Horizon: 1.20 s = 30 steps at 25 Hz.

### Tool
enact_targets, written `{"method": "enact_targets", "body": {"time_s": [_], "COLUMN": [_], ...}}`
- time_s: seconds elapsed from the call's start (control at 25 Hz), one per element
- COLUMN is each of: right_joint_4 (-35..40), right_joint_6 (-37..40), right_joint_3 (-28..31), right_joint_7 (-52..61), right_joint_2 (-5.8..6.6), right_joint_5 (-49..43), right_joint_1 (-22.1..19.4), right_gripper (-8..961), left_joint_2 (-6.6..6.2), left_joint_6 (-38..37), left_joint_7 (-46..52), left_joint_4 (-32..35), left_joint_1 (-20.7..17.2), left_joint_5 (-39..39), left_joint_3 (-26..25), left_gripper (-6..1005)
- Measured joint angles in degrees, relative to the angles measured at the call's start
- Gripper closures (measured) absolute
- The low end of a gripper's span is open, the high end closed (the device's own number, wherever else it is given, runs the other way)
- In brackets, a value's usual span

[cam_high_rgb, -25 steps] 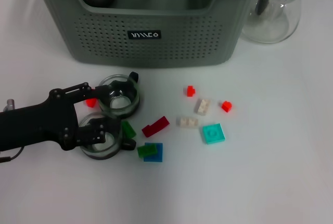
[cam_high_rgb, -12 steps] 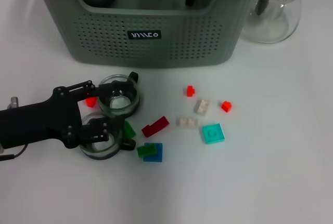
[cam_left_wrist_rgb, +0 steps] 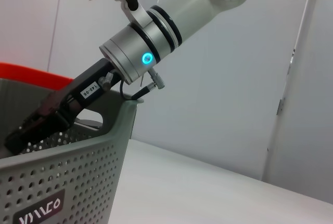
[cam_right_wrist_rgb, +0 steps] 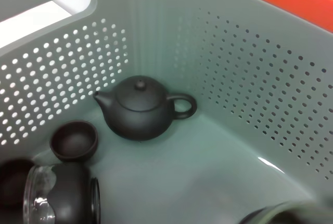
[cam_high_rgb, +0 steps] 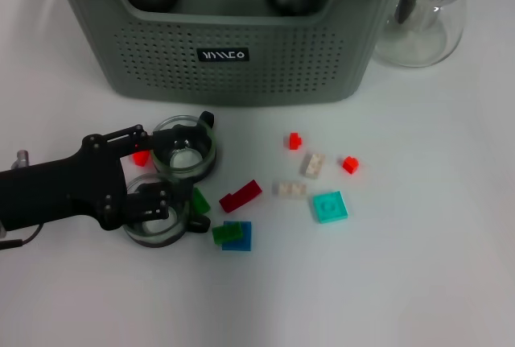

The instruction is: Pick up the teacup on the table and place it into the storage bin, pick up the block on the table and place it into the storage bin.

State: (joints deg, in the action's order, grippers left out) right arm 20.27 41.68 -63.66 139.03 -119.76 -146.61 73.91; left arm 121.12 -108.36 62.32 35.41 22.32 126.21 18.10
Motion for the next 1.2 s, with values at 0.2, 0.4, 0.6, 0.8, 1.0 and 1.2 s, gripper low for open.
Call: {"method": "enact_targets", "body": {"time_s": [0.2,0.4,0.6,0.8,1.0,1.2], "right_joint_4": [1.5,4.0,8.5,19.4,36.6,41.4], "right_joint_6": [-0.1,0.6,3.1,7.1,15.5,36.0], "right_joint_3": [0.3,0.5,1.8,3.6,3.5,3.6], "right_joint_7": [0.2,0.8,0.9,-2.3,-19.2,-44.0], "right_joint_2": [0.46,1.25,1.69,0.92,-0.3,-0.09], "right_joint_5": [0.0,0.1,1.2,7.3,35.2,56.0], "right_joint_1": [-0.4,-1.2,-3.3,-9.2,-24.1,-38.5], "right_gripper": [739,534,457,467,476,473], "left_joint_2": [-0.06,-0.09,-0.15,-0.19,-0.12,-0.2], "left_joint_6": [0.0,0.0,-0.1,-0.1,0.0,0.0], "left_joint_7": [0.1,0.1,0.2,0.2,0.0,-0.1], "left_joint_4": [0.0,0.0,0.0,0.0,0.0,0.0], "left_joint_1": [0.0,0.0,0.0,0.1,0.0,-0.1], "left_joint_5": [0.0,0.0,0.0,0.0,-0.1,-0.4], "left_joint_3": [0.0,0.0,0.0,0.0,-0.2,-0.3], "left_gripper": [190,190,190,191,191,191]}}
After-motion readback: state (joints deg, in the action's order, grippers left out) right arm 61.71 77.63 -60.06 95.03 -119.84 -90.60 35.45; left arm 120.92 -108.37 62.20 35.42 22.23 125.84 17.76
